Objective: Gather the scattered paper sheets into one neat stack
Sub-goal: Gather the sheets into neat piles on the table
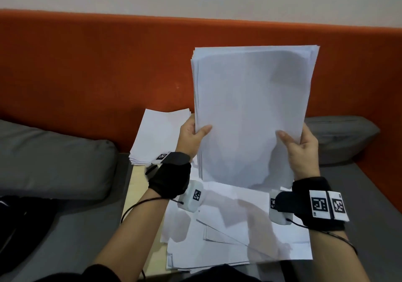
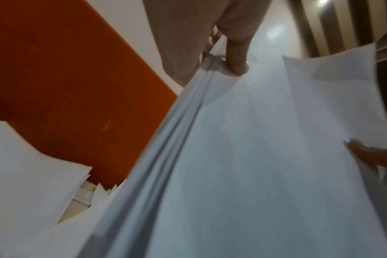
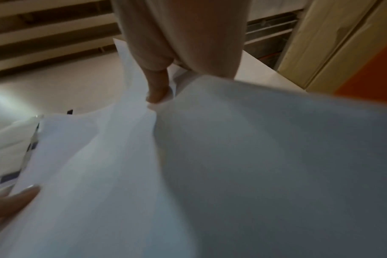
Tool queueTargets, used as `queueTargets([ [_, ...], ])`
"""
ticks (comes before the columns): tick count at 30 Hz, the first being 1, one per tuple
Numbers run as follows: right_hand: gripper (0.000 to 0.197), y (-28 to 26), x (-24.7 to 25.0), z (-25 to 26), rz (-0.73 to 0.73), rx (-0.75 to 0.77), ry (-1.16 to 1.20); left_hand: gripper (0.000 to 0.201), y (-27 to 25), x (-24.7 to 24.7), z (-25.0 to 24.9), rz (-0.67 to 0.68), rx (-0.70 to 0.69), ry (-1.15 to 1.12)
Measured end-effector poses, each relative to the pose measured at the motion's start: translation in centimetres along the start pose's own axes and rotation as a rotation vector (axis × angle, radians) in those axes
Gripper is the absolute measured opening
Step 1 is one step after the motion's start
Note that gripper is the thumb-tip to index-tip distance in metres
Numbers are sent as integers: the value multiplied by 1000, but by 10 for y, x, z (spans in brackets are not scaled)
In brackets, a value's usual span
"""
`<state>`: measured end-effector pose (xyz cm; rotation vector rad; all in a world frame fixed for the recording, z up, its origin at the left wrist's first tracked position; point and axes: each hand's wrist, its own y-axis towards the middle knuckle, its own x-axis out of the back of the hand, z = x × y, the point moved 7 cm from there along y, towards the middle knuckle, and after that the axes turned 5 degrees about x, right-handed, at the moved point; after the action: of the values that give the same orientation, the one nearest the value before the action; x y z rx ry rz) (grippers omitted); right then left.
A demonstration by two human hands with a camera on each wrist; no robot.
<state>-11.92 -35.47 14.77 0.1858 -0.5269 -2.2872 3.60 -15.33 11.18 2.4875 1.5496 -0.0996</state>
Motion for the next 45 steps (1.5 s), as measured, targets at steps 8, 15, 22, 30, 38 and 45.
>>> queueTargets([
  [8, 47, -10, -8, -13, -55, -23, 71, 33, -15, -11, -18, 17, -190, 117],
  [15, 32, -43, -33, -101, 143, -484, -227, 37, -13, 9, 46, -63, 62, 344],
  [22, 31, -28, 13, -117, -63, -489, -379, 29, -10, 21, 91, 22, 336, 304],
  [30, 33, -85, 41, -192, 152, -877, -906, 54, -46, 6, 176, 355, 746, 784],
  [38, 31, -85, 31, -203, 199, -905, -1022, 60, -42, -4, 173, 358, 822, 744],
  [45, 33, -87, 33, -200, 173, -974, -1078, 37, -37, -3, 183, 444, 729, 937],
])
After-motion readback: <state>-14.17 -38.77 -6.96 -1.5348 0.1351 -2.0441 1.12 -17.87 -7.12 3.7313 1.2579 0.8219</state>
